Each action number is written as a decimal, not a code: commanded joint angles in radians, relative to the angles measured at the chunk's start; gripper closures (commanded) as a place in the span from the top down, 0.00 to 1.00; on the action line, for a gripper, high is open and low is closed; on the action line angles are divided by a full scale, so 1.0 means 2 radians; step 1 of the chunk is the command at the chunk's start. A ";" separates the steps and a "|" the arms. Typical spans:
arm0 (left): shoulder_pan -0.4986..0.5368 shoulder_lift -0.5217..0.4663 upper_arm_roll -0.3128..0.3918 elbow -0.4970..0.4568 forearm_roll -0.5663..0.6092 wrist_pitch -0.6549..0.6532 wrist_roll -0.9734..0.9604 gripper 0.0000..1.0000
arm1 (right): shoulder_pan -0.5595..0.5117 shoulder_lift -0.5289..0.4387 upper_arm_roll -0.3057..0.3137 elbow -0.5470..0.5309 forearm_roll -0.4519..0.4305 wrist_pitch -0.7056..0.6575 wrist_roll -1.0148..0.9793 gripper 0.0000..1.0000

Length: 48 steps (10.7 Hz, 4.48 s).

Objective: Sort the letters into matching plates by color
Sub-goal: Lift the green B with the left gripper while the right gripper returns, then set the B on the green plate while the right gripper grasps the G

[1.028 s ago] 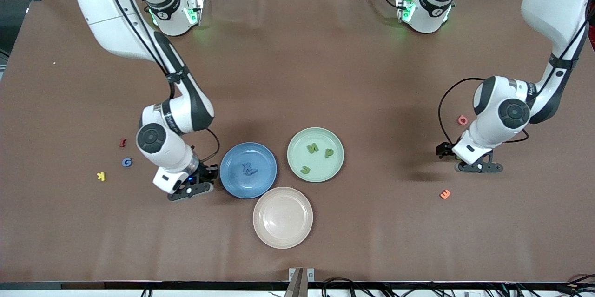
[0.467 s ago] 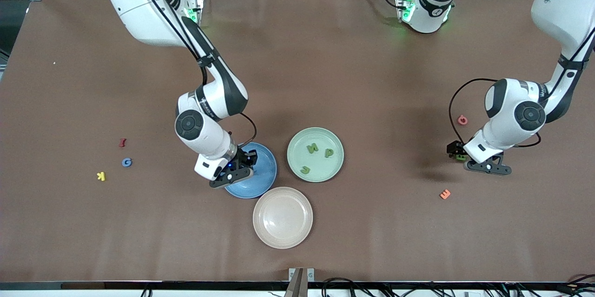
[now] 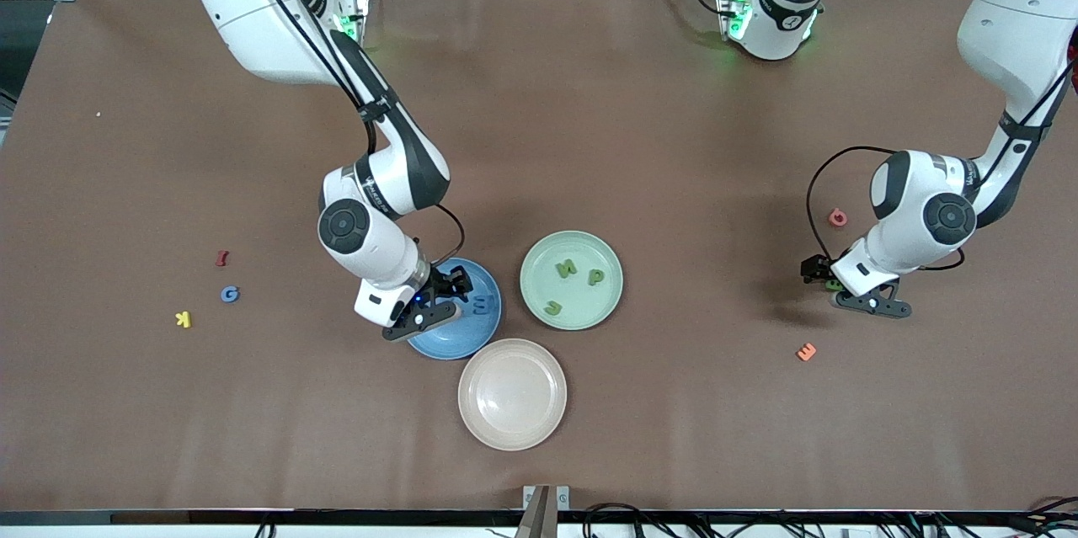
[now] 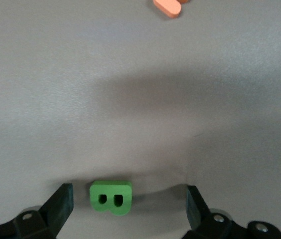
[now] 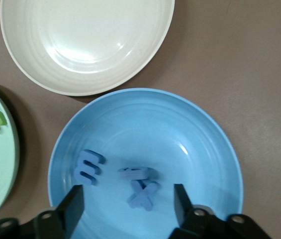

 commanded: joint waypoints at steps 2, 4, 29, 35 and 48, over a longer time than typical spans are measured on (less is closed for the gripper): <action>0.009 0.011 -0.003 0.010 0.012 0.004 0.027 1.00 | -0.042 -0.019 -0.010 -0.002 0.003 -0.035 -0.095 1.00; 0.009 0.011 -0.003 0.010 0.011 0.004 0.027 1.00 | -0.077 -0.038 -0.021 -0.008 0.004 -0.066 -0.156 1.00; -0.227 0.015 -0.033 0.102 0.002 -0.003 -0.473 0.00 | -0.248 -0.063 -0.069 -0.214 0.001 0.095 -0.403 0.63; -0.311 0.037 -0.033 0.174 -0.004 -0.003 -0.575 0.00 | -0.247 -0.063 -0.066 -0.213 0.004 0.095 -0.397 0.32; -0.300 -0.028 0.008 0.205 0.007 -0.138 -0.554 1.00 | -0.166 -0.070 -0.021 -0.141 0.009 0.049 -0.104 0.23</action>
